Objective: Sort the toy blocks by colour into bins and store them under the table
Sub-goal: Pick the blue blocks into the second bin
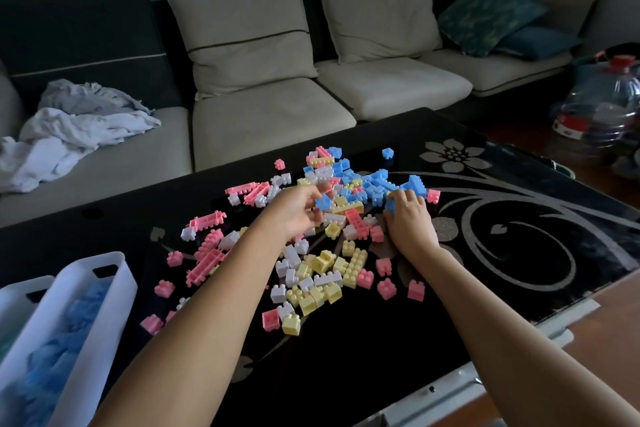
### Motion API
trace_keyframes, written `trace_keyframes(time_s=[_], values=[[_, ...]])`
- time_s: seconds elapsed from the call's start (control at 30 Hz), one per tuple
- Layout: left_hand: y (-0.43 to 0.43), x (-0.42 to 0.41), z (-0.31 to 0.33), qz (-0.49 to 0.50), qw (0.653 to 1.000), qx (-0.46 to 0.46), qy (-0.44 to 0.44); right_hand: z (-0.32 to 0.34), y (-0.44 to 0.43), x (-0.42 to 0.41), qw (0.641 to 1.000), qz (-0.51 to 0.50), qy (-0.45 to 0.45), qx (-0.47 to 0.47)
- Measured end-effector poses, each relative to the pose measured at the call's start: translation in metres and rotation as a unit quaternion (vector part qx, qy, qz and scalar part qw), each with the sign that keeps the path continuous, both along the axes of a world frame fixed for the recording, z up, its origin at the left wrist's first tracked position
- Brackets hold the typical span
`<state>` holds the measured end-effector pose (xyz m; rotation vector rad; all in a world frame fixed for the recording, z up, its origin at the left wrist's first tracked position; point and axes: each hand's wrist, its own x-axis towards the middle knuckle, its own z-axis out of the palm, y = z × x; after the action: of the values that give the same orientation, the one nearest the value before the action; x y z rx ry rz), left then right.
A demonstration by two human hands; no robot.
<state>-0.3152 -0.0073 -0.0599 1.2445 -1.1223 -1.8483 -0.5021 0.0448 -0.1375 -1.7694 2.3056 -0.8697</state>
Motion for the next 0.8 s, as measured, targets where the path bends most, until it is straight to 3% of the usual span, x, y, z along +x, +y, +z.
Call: trace_keyframes(time_s=[0.03, 0.1, 0.2, 0.27, 0.33, 0.37, 0.43, 0.47, 0.5, 0.57, 0.8], values=[[-0.004, -0.002, 0.003, 0.032, 0.991, 0.091, 0.097, -0.001, -0.002, -0.001, 1.0, -0.009, 0.003, 0.003], [-0.016, -0.005, 0.002, 0.075, 0.956, 0.195, 0.205, -0.002, -0.007, -0.002, 1.0, -0.012, 0.014, 0.011], [-0.031, -0.018, -0.002, 0.102, 0.942, 0.224, 0.226, -0.003, -0.013, -0.003, 0.998, -0.001, 0.06, 0.023], [-0.037, -0.032, -0.004, 0.102, 0.974, 0.148, 0.138, -0.003, -0.018, -0.005, 0.996, 0.004, 0.083, 0.028], [-0.042, -0.047, -0.008, 0.064, 0.996, -0.023, -0.062, -0.004, -0.023, -0.007, 0.995, 0.009, 0.096, 0.033], [-0.043, -0.053, -0.013, 0.018, 0.973, -0.136, -0.186, -0.004, -0.026, -0.009, 0.994, 0.014, 0.102, 0.035], [-0.045, -0.061, -0.027, -0.095, 0.851, -0.34, -0.389, -0.004, -0.029, -0.01, 0.994, 0.026, 0.105, 0.034], [-0.046, -0.063, -0.033, -0.135, 0.79, -0.396, -0.449, -0.004, -0.03, -0.01, 0.994, 0.032, 0.103, 0.028], [-0.046, -0.063, -0.036, -0.157, 0.748, -0.423, -0.487, -0.003, -0.031, -0.009, 0.994, 0.035, 0.098, 0.018], [-0.045, -0.065, -0.037, -0.169, 0.708, -0.439, -0.526, -0.002, -0.03, -0.007, 0.996, 0.035, 0.084, -0.004], [-0.037, -0.067, -0.033, -0.197, 0.71, -0.402, -0.543, 0.0, -0.022, 0.0, 0.997, -0.001, 0.081, -0.003]])
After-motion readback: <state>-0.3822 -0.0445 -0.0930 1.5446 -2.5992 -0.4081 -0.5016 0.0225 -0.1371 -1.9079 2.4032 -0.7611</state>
